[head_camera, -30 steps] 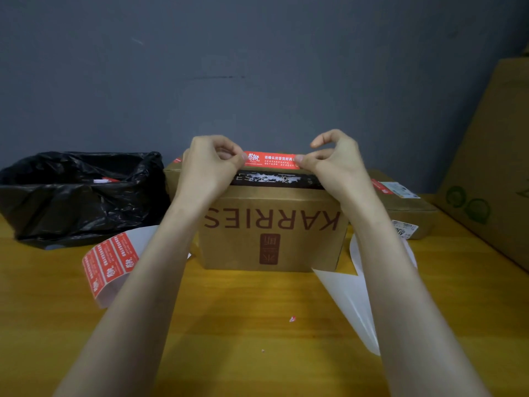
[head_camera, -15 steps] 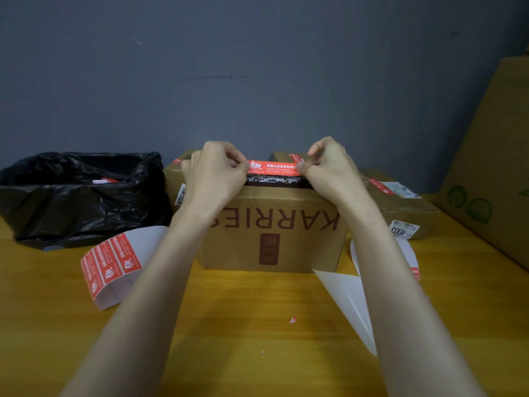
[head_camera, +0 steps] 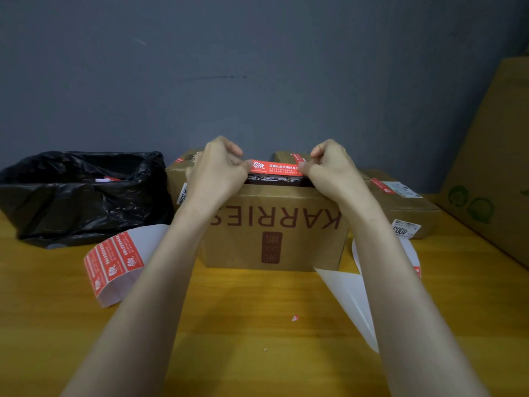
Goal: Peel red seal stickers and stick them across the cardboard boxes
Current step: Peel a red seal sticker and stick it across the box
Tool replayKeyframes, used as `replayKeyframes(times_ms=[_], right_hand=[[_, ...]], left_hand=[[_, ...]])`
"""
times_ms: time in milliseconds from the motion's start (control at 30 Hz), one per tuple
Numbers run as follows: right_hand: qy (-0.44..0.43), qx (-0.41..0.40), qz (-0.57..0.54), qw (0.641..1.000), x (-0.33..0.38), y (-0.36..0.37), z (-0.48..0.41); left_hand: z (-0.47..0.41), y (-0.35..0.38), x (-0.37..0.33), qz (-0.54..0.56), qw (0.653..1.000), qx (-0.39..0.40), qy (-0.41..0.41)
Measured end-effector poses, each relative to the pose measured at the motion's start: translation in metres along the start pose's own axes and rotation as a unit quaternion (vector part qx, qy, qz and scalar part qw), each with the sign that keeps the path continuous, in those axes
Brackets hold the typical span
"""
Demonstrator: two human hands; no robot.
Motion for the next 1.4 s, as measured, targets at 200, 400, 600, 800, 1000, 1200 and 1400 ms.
replayKeyframes(times_ms=[200,400,600,800,1000,1200,1400], right_hand=[[-0.002,0.007,0.038,0.999,-0.0008,0.0012,-0.0008],[-0.006,0.002,0.065,0.998,-0.0026,0.0023,-0.0026],[-0.007,0.0,0.088,0.996,-0.0026,0.0032,-0.0028],[0.011,-0.003,0.092,0.996,-0.0026,0.0041,-0.0046],[0.026,-0.006,0.098,0.995,-0.0025,0.0046,-0.0063],[0.041,-0.022,0.086,0.995,-0.0037,0.0052,-0.0092],[0.041,-0.036,0.085,0.995,-0.0038,0.0063,-0.009]], left_hand=[[0.002,0.0022,-0.0012,-0.053,0.999,-0.006,-0.002],[0.0023,0.0038,-0.0006,-0.075,0.997,-0.012,-0.003],[0.004,0.0039,-0.0018,-0.098,0.995,-0.013,-0.014],[-0.0009,0.003,-0.0024,-0.111,0.993,0.009,-0.035],[-0.0014,0.0026,-0.0042,-0.12,0.992,0.01,-0.041],[-0.001,0.002,-0.0041,-0.118,0.992,0.006,-0.035],[-0.0005,0.0014,-0.004,-0.114,0.993,0.007,-0.028]])
Point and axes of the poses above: each hand's wrist, its own z-axis away from the middle knuckle, its own y-axis out of the palm, x = y × z, the point moved 2 cm from there along -z, towards the middle knuckle, and after that the axes turned 15 degrees about -z, right-handed, at the moved point
